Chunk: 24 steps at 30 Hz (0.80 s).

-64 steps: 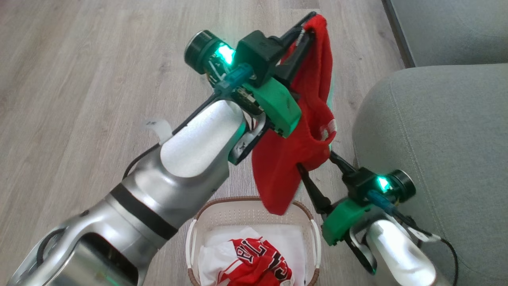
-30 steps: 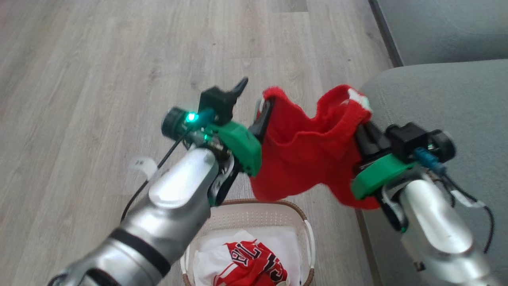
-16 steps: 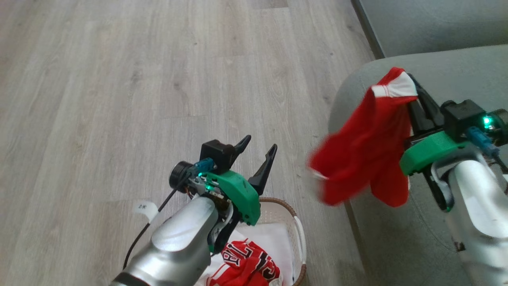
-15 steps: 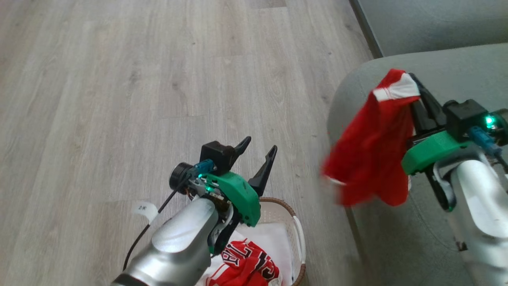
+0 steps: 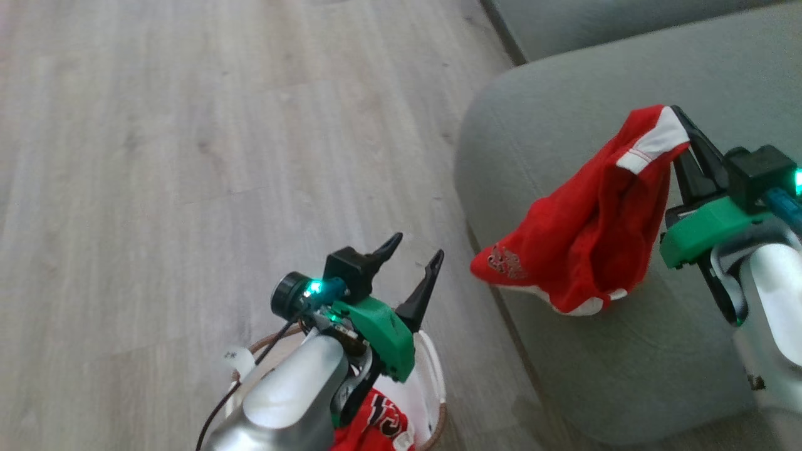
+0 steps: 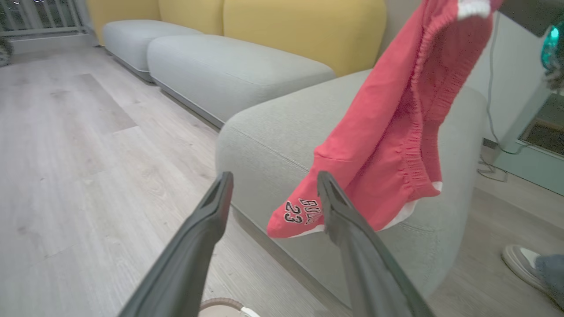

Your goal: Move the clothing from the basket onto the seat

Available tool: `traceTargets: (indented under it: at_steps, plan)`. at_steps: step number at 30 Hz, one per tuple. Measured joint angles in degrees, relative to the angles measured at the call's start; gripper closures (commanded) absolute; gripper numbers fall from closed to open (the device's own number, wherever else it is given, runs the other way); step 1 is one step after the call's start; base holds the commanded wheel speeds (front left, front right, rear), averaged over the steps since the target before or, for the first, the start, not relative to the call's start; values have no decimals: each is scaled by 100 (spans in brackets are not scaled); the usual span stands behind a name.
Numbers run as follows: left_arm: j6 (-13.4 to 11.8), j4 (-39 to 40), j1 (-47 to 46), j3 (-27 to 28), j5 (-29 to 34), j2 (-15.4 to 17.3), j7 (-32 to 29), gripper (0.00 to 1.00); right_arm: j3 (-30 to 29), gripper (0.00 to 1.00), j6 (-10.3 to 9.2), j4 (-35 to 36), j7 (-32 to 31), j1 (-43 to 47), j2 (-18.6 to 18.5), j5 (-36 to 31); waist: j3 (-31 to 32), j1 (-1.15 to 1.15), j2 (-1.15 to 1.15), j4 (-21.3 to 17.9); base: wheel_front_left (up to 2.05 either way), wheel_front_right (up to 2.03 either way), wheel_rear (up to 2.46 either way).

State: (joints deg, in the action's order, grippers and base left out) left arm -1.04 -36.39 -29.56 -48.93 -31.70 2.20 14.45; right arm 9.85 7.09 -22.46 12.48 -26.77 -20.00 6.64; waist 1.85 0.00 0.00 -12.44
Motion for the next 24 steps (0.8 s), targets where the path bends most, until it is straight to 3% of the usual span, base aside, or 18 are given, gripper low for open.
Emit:
traceTargets:
  at_steps: [11,16,24]
  plan:
    - [10,125,125,166,368,1,0,0,676,100,0,189,-378,-751,-201,260,-455,0,0,-707,0,0,0]
    - [53,191,18,216,539,2,0,0,977,100,0,-82,-465,-1503,-325,471,-816,0,0,-790,0,0,0]
    - [59,282,-380,441,856,11,0,0,954,100,0,-854,-520,-3006,-541,751,-1452,0,0,-706,0,0,0]
